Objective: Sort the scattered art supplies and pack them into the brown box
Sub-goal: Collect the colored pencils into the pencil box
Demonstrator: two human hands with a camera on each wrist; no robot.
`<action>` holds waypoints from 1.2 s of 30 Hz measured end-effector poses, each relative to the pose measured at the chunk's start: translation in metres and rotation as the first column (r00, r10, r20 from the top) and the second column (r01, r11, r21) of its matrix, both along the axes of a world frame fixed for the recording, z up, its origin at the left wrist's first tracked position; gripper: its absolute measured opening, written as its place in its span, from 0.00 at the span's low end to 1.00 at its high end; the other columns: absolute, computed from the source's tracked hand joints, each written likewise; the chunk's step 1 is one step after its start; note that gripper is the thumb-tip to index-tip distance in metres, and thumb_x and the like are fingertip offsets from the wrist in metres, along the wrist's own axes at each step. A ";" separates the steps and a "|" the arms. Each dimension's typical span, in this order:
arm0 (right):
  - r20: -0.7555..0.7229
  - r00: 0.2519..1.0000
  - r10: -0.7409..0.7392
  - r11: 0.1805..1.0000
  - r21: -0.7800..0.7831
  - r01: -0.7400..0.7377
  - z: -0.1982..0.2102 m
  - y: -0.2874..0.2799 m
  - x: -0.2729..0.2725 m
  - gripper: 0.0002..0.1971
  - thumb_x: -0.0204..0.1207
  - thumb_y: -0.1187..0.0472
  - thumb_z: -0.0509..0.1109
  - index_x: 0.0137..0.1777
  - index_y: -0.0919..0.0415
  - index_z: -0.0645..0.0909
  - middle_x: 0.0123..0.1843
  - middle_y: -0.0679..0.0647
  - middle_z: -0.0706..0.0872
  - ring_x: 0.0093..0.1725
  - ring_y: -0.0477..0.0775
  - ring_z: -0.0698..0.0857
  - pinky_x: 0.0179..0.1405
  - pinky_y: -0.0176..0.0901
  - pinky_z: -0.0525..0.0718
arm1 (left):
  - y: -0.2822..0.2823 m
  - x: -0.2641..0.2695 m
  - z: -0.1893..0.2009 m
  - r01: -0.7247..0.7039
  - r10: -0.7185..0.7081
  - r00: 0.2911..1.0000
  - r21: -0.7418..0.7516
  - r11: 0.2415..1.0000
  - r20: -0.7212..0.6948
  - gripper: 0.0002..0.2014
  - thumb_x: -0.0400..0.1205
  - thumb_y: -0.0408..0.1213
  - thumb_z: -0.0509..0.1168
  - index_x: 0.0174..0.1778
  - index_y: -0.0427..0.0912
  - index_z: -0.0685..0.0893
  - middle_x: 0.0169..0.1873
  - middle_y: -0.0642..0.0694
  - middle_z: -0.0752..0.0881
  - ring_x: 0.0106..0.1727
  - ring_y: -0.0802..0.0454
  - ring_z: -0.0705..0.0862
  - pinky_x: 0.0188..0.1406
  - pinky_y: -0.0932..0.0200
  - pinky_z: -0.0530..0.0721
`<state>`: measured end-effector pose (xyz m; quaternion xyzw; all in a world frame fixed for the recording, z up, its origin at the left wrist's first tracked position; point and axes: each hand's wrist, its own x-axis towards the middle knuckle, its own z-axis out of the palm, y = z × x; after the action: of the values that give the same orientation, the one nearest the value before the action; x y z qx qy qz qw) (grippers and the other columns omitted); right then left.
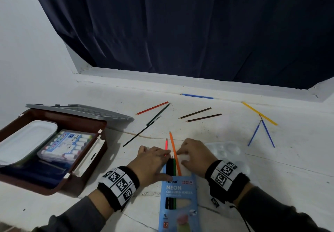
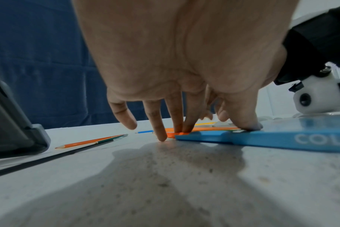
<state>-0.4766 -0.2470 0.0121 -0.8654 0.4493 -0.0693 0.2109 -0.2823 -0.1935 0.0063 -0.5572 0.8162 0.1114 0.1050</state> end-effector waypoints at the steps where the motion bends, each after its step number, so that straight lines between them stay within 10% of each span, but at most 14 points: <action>1: -0.049 0.998 0.040 0.999 -0.017 -0.041 -0.001 -0.002 -0.001 0.22 0.75 0.59 0.74 0.70 0.51 0.82 0.69 0.50 0.79 0.69 0.50 0.75 0.70 0.48 0.76 | 0.000 0.000 0.000 0.003 -0.003 1.000 -0.003 1.000 -0.001 0.38 0.81 0.68 0.58 0.82 0.48 0.68 0.85 0.55 0.61 0.82 0.52 0.61 0.72 0.42 0.61; 5: -0.268 0.942 0.204 0.975 -0.033 -0.220 -0.003 -0.001 0.002 0.26 0.81 0.52 0.69 0.79 0.50 0.73 0.86 0.50 0.61 0.85 0.53 0.55 0.84 0.53 0.58 | 0.001 -0.001 -0.001 0.009 -0.009 1.000 -0.015 1.000 0.011 0.38 0.81 0.68 0.59 0.82 0.49 0.68 0.84 0.55 0.63 0.81 0.51 0.63 0.71 0.42 0.62; 8: -0.355 0.908 0.224 0.967 -0.031 -0.251 -0.006 0.001 0.006 0.22 0.82 0.50 0.67 0.75 0.54 0.78 0.84 0.51 0.67 0.83 0.55 0.63 0.81 0.53 0.65 | 0.001 -0.001 -0.001 0.012 -0.012 1.000 -0.025 1.000 0.020 0.38 0.81 0.68 0.59 0.82 0.49 0.69 0.84 0.54 0.63 0.81 0.51 0.63 0.72 0.41 0.62; 12: -0.383 0.902 0.200 0.970 -0.054 -0.238 -0.005 0.008 0.008 0.12 0.77 0.55 0.70 0.55 0.60 0.86 0.60 0.56 0.87 0.59 0.59 0.84 0.58 0.52 0.82 | 0.000 0.000 -0.002 0.015 -0.015 1.000 -0.032 0.999 0.022 0.37 0.80 0.68 0.60 0.81 0.49 0.70 0.85 0.55 0.63 0.81 0.51 0.63 0.73 0.42 0.62; 20: -0.109 0.968 0.224 0.975 0.033 -0.222 -0.001 0.025 0.007 0.13 0.72 0.71 0.64 0.45 0.60 0.90 0.39 0.55 0.90 0.37 0.53 0.85 0.45 0.48 0.86 | -0.003 0.001 -0.006 0.011 -0.010 1.000 -0.029 1.000 0.016 0.36 0.79 0.68 0.61 0.79 0.51 0.72 0.84 0.56 0.64 0.81 0.51 0.64 0.71 0.42 0.61; 25: 0.106 0.991 0.083 0.995 0.054 -0.089 0.010 0.013 0.004 0.15 0.74 0.67 0.69 0.57 0.53 0.90 0.51 0.51 0.92 0.49 0.48 0.88 0.53 0.43 0.84 | -0.002 0.000 -0.003 0.011 -0.010 1.000 -0.028 1.000 0.017 0.36 0.79 0.68 0.61 0.80 0.52 0.71 0.83 0.56 0.66 0.80 0.51 0.64 0.70 0.43 0.62; 30: -0.192 0.972 0.139 0.990 0.019 -0.138 0.006 0.007 0.005 0.27 0.80 0.59 0.69 0.79 0.50 0.71 0.83 0.49 0.68 0.83 0.52 0.64 0.81 0.50 0.63 | -0.003 0.000 -0.002 0.015 -0.015 1.000 -0.026 1.000 0.020 0.36 0.79 0.68 0.61 0.80 0.52 0.71 0.83 0.55 0.66 0.80 0.51 0.64 0.70 0.43 0.63; 36: -0.349 0.923 0.163 0.979 -0.058 -0.195 -0.001 0.008 0.010 0.13 0.79 0.54 0.69 0.60 0.57 0.85 0.58 0.57 0.87 0.59 0.58 0.83 0.57 0.51 0.82 | -0.004 -0.002 0.000 0.012 -0.012 1.000 -0.014 1.000 0.028 0.38 0.79 0.67 0.62 0.82 0.50 0.70 0.84 0.54 0.65 0.81 0.50 0.63 0.72 0.44 0.61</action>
<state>-0.4662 -0.2393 0.0113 -0.9104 0.3944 0.0811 0.0951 -0.2845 -0.1978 0.0067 -0.5545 0.8187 0.0972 0.1134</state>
